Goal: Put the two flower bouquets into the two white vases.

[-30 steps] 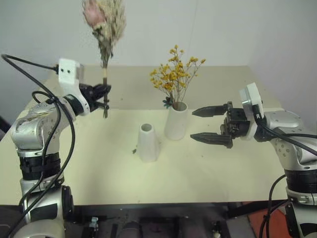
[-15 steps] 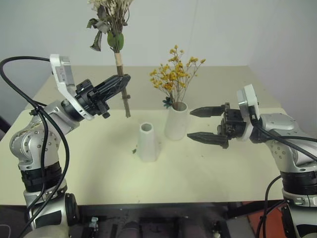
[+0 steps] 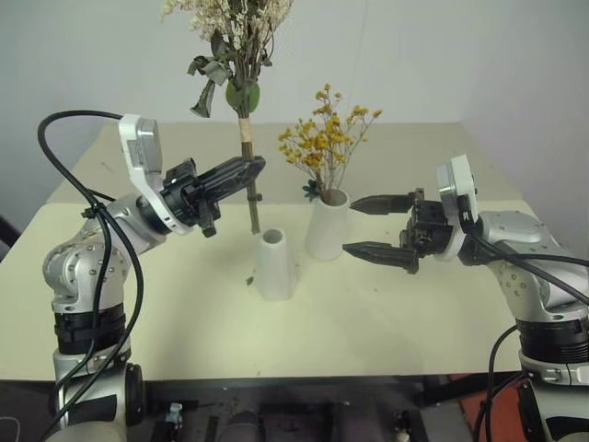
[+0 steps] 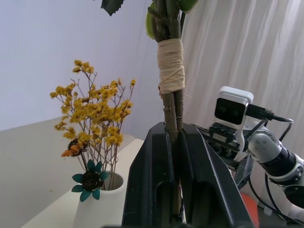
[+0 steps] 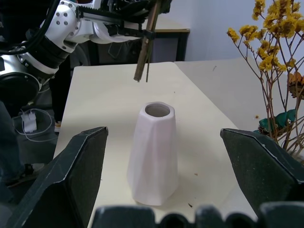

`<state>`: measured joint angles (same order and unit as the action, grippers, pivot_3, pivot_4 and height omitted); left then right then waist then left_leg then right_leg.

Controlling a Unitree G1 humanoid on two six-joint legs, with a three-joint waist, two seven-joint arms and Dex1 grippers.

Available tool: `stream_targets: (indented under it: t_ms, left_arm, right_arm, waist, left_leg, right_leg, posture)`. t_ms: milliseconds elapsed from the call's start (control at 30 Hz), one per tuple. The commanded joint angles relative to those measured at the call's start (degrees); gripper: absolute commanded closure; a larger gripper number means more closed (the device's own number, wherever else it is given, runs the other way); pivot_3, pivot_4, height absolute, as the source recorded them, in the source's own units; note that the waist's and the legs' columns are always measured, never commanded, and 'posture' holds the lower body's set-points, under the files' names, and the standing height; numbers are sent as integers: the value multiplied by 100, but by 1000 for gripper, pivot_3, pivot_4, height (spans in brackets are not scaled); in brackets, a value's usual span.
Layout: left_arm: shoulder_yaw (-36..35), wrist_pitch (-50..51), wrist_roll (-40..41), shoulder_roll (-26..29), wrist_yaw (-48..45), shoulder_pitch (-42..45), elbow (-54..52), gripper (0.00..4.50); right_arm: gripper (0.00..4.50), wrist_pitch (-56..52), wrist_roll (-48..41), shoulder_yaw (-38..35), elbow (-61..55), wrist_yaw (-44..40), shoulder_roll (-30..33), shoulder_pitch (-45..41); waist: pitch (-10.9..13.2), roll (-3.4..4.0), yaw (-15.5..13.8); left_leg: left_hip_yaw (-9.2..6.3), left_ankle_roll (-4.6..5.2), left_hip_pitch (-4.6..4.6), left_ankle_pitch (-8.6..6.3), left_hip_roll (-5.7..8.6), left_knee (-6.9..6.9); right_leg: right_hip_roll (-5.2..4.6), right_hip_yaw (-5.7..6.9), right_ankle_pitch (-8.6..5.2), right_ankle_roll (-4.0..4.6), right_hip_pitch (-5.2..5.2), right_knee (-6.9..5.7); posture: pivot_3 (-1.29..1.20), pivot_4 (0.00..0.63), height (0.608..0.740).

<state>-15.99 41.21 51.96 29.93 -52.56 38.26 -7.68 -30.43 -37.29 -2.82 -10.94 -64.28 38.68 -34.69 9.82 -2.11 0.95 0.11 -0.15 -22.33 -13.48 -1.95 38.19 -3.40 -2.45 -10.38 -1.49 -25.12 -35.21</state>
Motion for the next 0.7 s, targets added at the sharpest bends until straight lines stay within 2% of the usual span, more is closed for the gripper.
stream_targets:
  t_ms: [33, 700]
  left_arm:
    - [135, -447, -206, -111, -93, 72, 62, 4488]
    - [532, -955, -684, -514, -178, -13, 529, 4488]
  right_arm:
    - [0, 3, -99, -115, -252, 67, 10, 7]
    - [0, 22, -150, -157, -355, 188, -20, 112]
  waist:
    - [0, 0, -6]
    - [0, 0, -4]
  left_leg:
    - [0, 0, 0, 0, 0, 0]
    - [0, 0, 0, 0, 0, 0]
  right_leg:
    - [0, 0, 0, 0, 1, 0]
    - [0, 0, -1, -2, 1, 1]
  posture:
    - [0, 150, 740]
    - [0, 150, 740]
